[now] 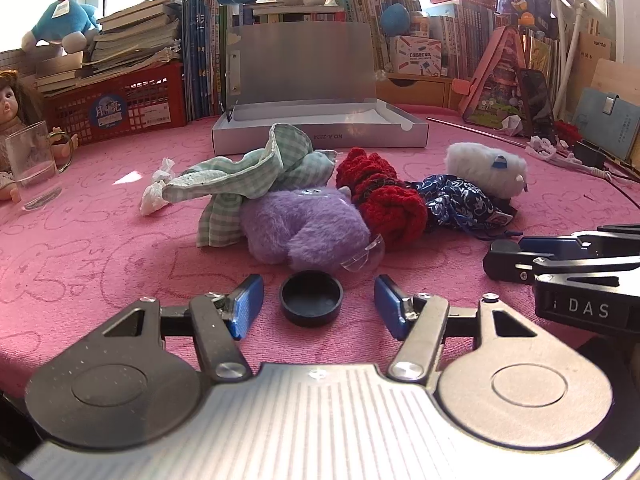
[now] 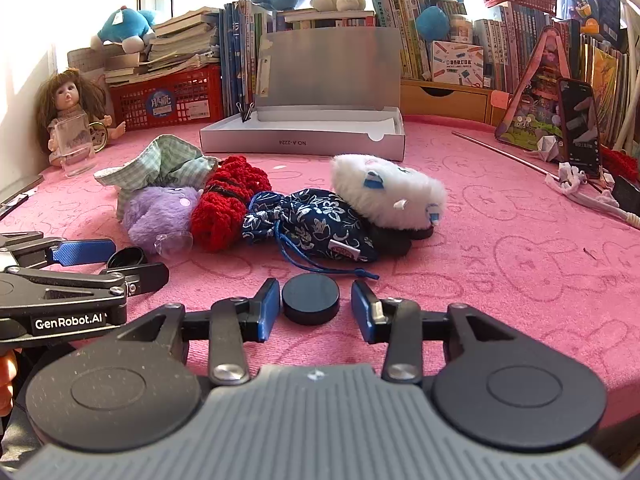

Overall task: Organize objects
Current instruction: 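Lift the black caps and carry both grippers over the open white box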

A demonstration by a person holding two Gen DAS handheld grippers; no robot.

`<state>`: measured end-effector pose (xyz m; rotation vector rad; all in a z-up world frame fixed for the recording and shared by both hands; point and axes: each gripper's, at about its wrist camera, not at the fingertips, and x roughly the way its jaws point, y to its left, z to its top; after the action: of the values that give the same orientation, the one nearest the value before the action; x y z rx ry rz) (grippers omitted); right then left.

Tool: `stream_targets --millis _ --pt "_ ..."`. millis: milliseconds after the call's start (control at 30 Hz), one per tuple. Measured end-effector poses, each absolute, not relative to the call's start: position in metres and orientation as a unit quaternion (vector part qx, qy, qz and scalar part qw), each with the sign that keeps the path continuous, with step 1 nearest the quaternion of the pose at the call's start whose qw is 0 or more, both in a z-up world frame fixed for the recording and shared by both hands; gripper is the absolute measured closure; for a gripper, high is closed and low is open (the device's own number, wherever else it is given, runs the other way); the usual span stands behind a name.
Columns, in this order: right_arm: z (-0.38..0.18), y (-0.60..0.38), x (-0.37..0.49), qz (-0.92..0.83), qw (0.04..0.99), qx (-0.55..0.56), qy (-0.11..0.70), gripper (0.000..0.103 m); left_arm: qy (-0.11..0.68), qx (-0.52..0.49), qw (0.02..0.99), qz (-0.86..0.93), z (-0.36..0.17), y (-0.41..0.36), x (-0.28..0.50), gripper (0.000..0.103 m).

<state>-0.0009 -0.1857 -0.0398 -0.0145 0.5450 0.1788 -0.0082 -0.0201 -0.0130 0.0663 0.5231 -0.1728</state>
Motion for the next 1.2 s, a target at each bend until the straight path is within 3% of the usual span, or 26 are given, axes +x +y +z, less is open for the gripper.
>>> stream_targets --millis 400,533,1200 --pt "-0.038 -0.159 -0.001 0.129 0.957 -0.036 0.259 0.066 0.257 0.033 0.961 -0.097 -0.012 -0.023 -0.008 0.05" --pt "-0.037 -0.156 0.0 0.127 0.957 -0.04 0.26 0.066 0.256 0.031 0.961 -0.104 -0.012 -0.026 -0.009 0.067" --pt "-0.009 -0.16 0.004 0.124 0.966 -0.023 0.226 0.066 0.242 0.008 0.965 -0.097 0.023 -0.025 -0.003 0.067"
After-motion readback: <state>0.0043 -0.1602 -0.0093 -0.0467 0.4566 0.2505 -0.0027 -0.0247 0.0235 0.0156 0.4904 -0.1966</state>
